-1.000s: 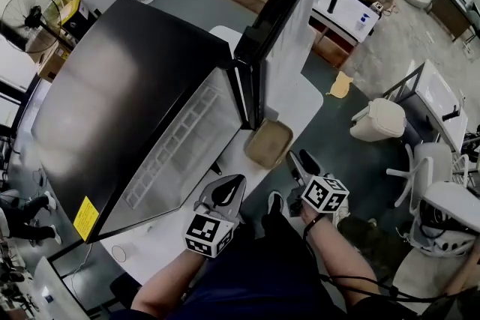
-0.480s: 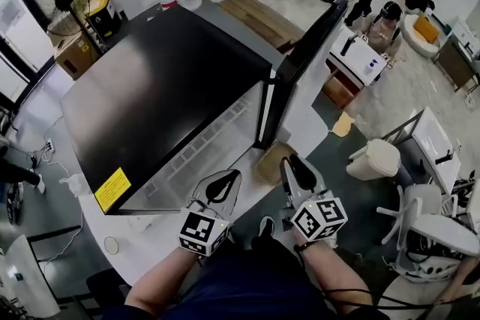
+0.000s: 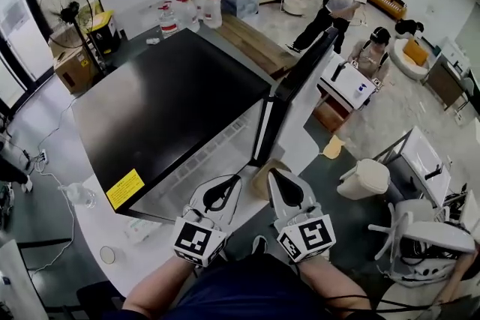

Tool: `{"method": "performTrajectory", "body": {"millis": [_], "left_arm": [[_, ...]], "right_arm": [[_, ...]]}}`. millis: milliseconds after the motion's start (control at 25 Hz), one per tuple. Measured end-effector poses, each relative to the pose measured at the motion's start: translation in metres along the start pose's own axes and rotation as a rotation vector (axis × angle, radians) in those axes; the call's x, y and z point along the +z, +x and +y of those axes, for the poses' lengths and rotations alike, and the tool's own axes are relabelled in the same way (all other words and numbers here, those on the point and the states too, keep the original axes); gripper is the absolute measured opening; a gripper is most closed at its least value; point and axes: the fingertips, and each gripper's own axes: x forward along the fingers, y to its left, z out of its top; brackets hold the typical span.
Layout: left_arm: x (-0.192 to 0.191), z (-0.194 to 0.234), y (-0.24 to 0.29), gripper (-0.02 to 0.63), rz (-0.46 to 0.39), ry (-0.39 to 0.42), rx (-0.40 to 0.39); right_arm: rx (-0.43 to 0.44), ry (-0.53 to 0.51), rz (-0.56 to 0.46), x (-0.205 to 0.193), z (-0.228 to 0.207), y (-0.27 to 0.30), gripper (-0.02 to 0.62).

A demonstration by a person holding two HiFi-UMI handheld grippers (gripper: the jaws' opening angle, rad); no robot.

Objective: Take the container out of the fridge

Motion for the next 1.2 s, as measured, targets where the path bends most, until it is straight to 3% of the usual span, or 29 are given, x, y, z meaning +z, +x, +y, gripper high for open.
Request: {"method": "performTrajectory", "body": {"millis": [280,560,1200], "left_arm": [[0.008,0.004,-0.005,0.002,-0.021,-0.100,-0.014],[0.010,0.005,-0.003,0.003,-0.036,-0.113,-0.039],[-0.012,0.009,-0.001,0.002,0.021,-0.128,-0.038]], "right_arm": [[0.004,-0.075,0.012,0.003,0.016,-0.005,0.006],[-0.026,-0.134,-0.007,0.008,0.015,-0.005,0.006],[-0.062,-0.080,0.018,-0.011,0.006,-0.004,0.006]]}}
